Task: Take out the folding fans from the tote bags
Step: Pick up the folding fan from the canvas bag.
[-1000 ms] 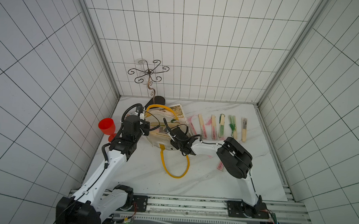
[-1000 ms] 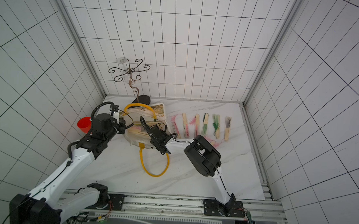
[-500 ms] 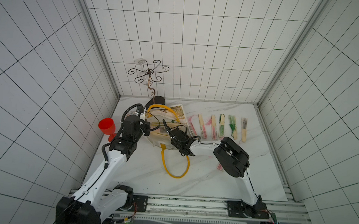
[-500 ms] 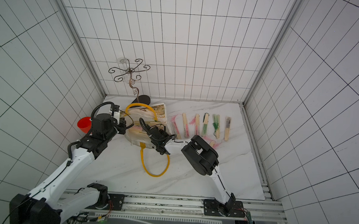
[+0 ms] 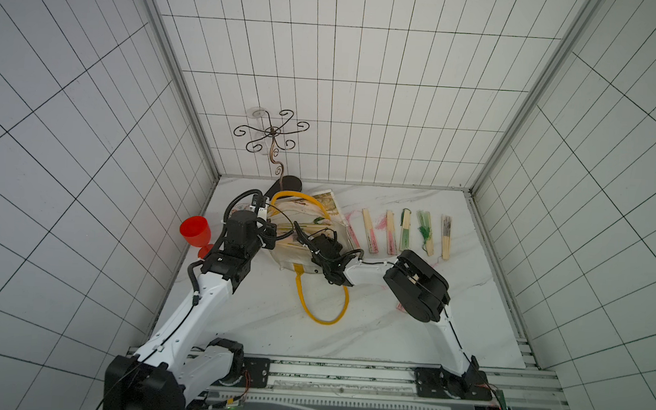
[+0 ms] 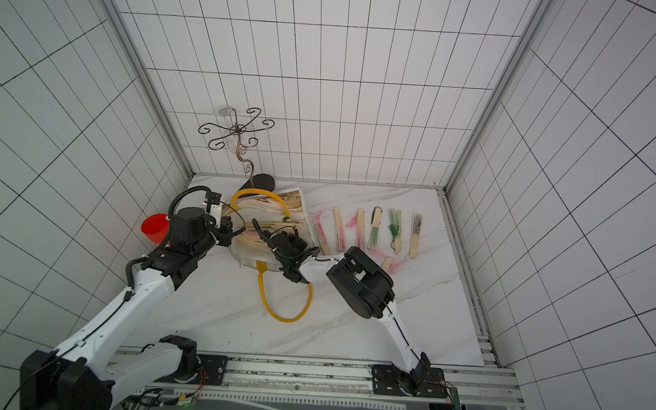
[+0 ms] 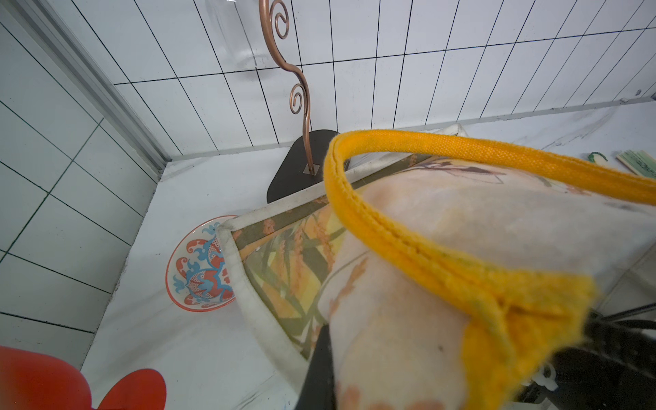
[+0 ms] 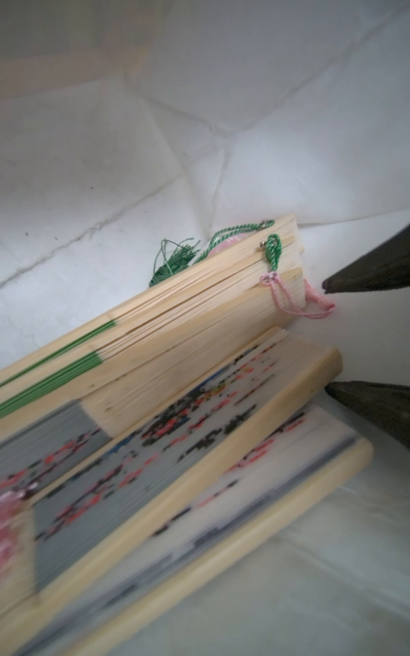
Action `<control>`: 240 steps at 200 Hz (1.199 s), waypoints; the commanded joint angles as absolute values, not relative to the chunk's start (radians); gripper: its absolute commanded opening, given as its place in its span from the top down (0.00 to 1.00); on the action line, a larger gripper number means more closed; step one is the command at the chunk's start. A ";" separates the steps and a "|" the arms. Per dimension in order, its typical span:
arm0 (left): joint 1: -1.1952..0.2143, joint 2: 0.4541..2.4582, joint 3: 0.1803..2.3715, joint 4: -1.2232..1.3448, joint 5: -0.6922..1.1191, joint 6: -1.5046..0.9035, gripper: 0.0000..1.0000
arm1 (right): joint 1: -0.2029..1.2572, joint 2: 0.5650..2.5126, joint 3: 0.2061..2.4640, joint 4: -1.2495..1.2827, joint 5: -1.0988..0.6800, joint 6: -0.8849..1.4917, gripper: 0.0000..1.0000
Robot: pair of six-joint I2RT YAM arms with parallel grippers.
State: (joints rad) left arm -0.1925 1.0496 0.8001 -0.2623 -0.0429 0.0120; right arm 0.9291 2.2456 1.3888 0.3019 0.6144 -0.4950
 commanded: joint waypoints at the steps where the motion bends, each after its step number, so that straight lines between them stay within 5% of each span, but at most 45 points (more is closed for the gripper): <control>1: -0.190 1.051 0.847 -0.215 0.007 0.006 1.00 | 0.943 2.287 1.487 0.343 0.627 -0.560 0.62; 72: -0.190 1.052 0.847 -0.215 0.014 0.005 1.00 | 0.974 2.336 1.540 0.388 0.669 -0.641 0.62; 165: -0.189 1.052 0.850 -0.226 -0.049 0.004 1.00 | 0.998 2.221 1.428 0.408 0.701 -0.645 1.00; 240: -0.173 1.046 0.851 -0.238 -0.135 -0.026 1.00 | 1.069 2.035 1.333 0.160 0.639 -0.407 1.00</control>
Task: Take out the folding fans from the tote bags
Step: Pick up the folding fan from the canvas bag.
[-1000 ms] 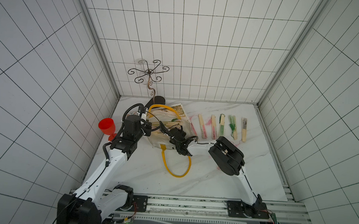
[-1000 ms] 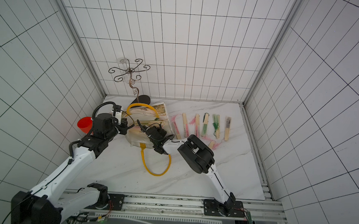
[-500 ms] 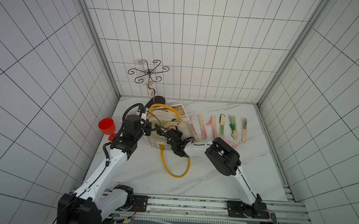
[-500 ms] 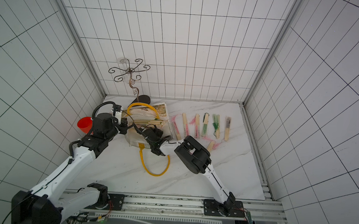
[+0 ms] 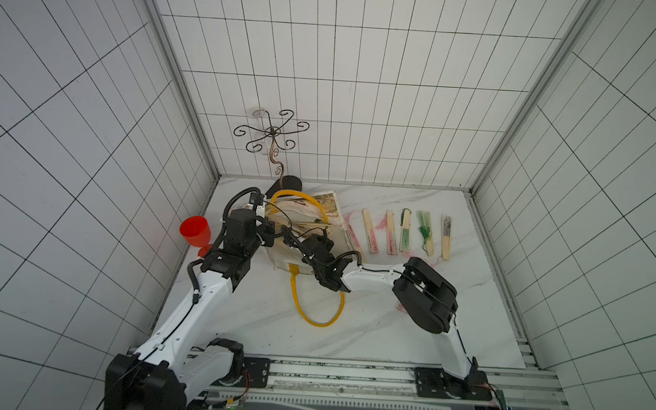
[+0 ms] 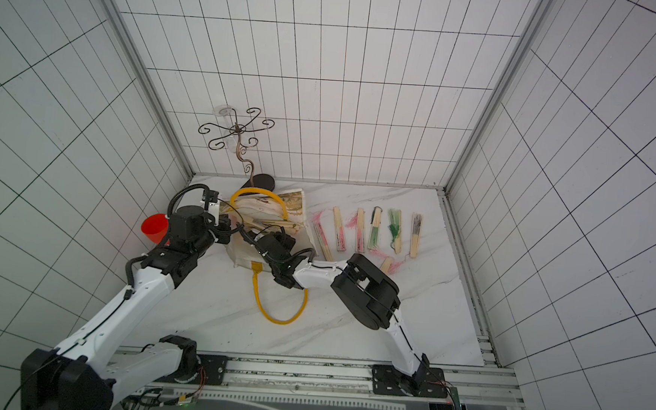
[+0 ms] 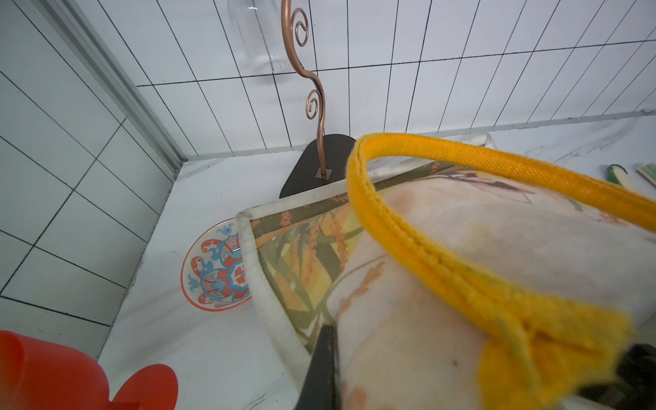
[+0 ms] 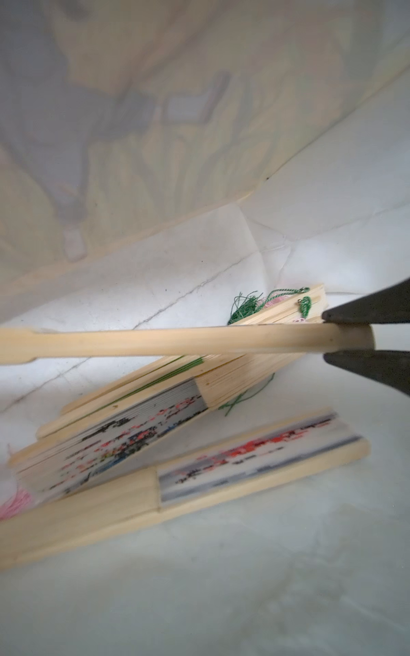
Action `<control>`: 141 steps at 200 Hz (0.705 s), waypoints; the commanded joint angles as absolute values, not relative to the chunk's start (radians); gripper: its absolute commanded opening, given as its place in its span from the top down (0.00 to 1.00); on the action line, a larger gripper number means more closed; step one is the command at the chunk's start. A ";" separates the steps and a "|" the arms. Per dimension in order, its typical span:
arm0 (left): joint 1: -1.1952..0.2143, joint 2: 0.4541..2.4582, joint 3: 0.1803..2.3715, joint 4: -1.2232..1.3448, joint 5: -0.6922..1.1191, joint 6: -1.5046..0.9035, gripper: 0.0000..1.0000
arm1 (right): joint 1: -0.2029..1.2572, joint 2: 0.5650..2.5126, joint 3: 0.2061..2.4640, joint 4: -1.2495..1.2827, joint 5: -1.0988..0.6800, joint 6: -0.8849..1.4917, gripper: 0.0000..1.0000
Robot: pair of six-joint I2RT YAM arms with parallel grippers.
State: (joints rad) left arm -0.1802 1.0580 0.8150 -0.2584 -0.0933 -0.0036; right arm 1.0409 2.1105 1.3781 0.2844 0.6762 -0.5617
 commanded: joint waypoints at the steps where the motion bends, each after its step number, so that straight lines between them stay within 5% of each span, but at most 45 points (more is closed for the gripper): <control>1: -0.173 1.045 0.851 -0.238 -0.136 -0.027 1.00 | 1.070 2.032 1.333 0.156 0.636 -0.401 1.00; 141: -0.088 1.012 0.851 -0.233 -0.237 -0.080 1.00 | 1.203 1.597 1.071 -0.345 0.336 0.100 1.00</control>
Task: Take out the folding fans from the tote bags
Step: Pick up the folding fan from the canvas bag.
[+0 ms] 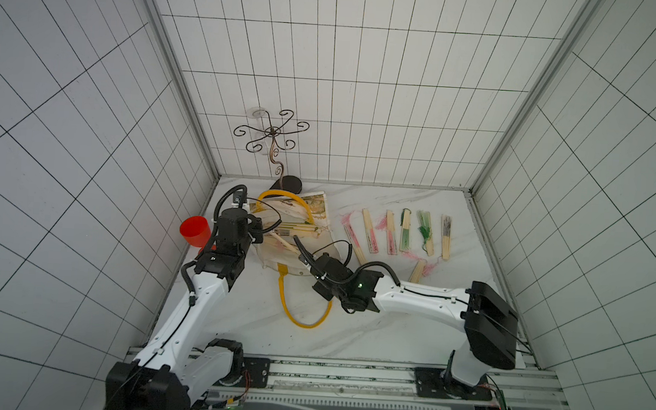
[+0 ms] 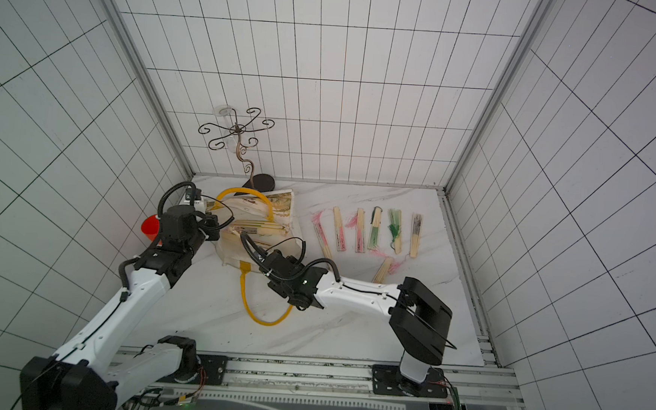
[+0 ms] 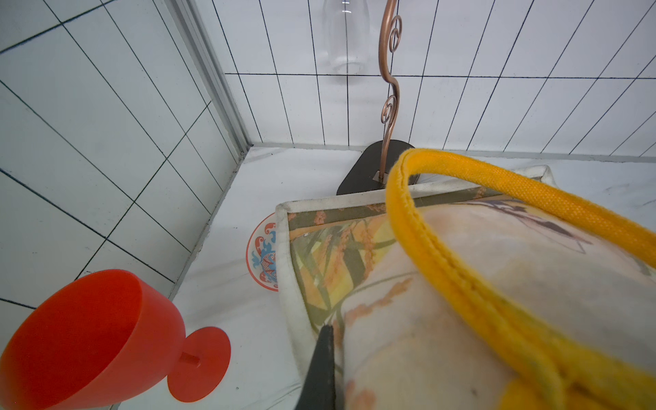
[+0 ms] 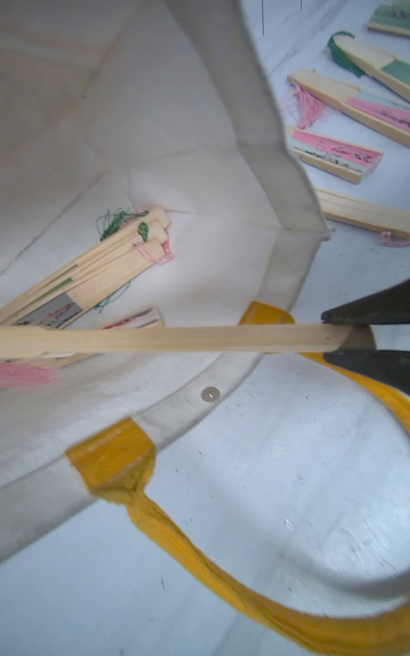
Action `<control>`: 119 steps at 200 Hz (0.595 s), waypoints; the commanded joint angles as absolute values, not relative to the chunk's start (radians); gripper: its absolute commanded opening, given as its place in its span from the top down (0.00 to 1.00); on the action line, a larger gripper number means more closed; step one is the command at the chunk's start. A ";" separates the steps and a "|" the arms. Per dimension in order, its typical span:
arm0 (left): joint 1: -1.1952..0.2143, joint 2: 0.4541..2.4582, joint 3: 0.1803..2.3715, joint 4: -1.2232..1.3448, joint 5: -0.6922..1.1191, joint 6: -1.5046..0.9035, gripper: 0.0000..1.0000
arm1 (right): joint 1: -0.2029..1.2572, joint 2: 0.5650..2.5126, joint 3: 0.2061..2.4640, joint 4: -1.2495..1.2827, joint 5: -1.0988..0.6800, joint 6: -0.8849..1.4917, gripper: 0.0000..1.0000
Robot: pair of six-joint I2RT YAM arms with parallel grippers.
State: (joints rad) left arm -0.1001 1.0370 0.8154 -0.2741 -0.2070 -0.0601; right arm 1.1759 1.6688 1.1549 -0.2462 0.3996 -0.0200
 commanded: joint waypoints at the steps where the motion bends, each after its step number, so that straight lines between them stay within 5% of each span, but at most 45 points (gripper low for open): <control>1: -0.088 1.012 0.851 -0.233 -0.238 -0.080 1.00 | 1.205 1.593 1.069 -0.347 0.336 0.103 1.00; 60: -0.080 1.012 0.852 -0.236 -0.243 -0.076 1.00 | 1.185 1.288 0.862 -0.368 0.251 0.273 1.00; 119: -0.077 1.011 0.850 -0.239 -0.252 -0.071 1.00 | 0.934 1.016 0.756 -0.366 0.075 0.333 1.00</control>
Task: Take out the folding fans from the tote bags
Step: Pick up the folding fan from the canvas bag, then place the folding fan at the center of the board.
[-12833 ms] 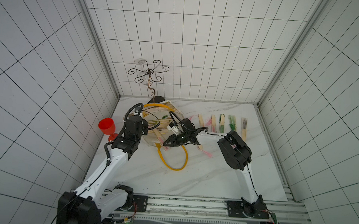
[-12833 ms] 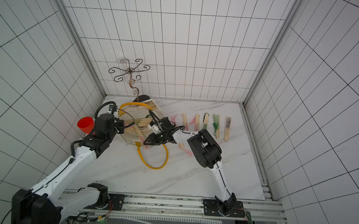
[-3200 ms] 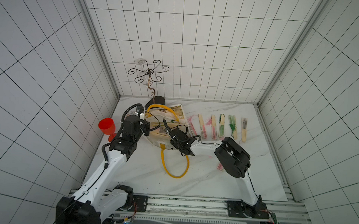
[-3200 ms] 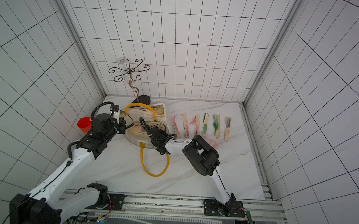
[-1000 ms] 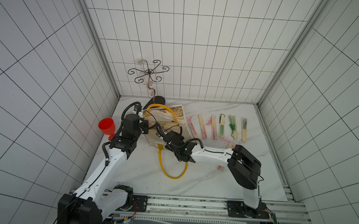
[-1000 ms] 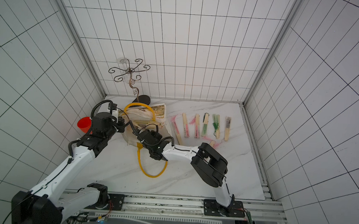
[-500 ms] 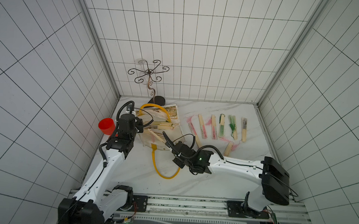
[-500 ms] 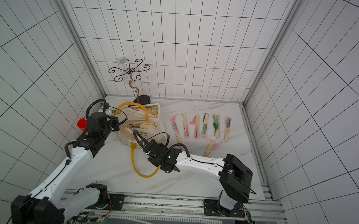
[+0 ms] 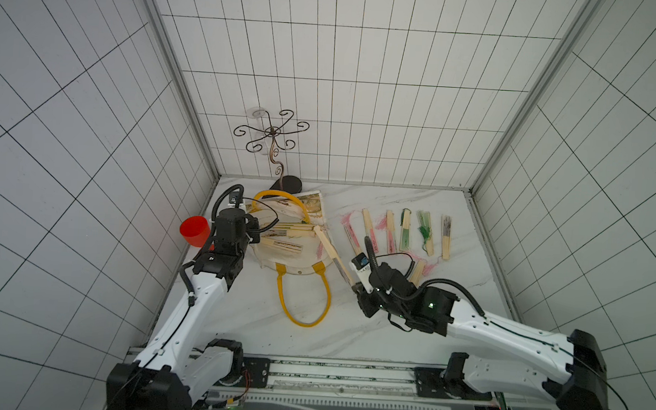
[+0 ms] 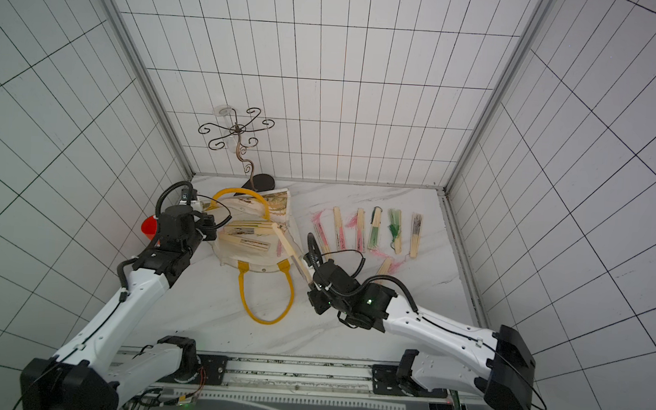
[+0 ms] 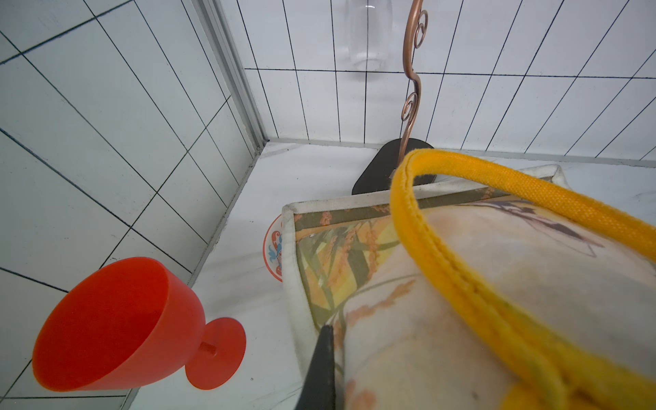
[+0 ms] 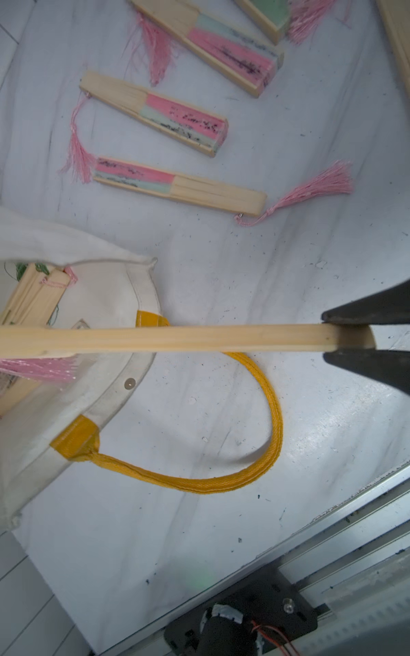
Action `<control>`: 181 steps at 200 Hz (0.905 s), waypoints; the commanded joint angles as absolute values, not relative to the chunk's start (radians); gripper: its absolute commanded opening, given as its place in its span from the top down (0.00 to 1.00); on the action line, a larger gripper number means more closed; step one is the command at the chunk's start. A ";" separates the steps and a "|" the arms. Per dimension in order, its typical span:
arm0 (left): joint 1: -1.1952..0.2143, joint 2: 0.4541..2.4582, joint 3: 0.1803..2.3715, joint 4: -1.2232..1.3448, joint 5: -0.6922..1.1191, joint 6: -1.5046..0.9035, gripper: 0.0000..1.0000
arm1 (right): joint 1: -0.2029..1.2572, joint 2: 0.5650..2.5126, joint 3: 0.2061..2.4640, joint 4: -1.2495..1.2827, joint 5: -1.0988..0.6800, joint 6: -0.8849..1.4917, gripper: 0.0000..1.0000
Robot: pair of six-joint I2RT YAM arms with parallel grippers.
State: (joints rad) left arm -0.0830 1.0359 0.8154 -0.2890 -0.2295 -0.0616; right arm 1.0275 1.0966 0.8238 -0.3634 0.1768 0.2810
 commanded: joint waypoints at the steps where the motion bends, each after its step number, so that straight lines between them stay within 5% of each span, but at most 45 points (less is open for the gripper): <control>1: -0.077 1.011 0.850 -0.239 -0.253 -0.070 1.00 | 0.931 1.014 0.755 -0.366 0.072 0.333 1.00; 62: -0.076 1.006 0.848 -0.238 -0.226 -0.050 1.00 | 0.648 1.157 0.825 -0.341 -0.198 0.359 1.00; 111: -0.077 1.000 0.847 -0.235 -0.211 -0.046 1.00 | 0.593 1.430 0.938 -0.247 -0.428 0.367 1.00; 181: -0.077 0.992 0.845 -0.232 -0.200 -0.043 1.00 | 0.553 1.727 1.127 -0.208 -0.525 0.366 1.00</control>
State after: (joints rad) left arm -0.0830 1.0199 0.8154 -0.2897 -0.2096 -0.0444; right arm 0.5697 1.6756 0.9894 -0.2440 -0.4625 0.3637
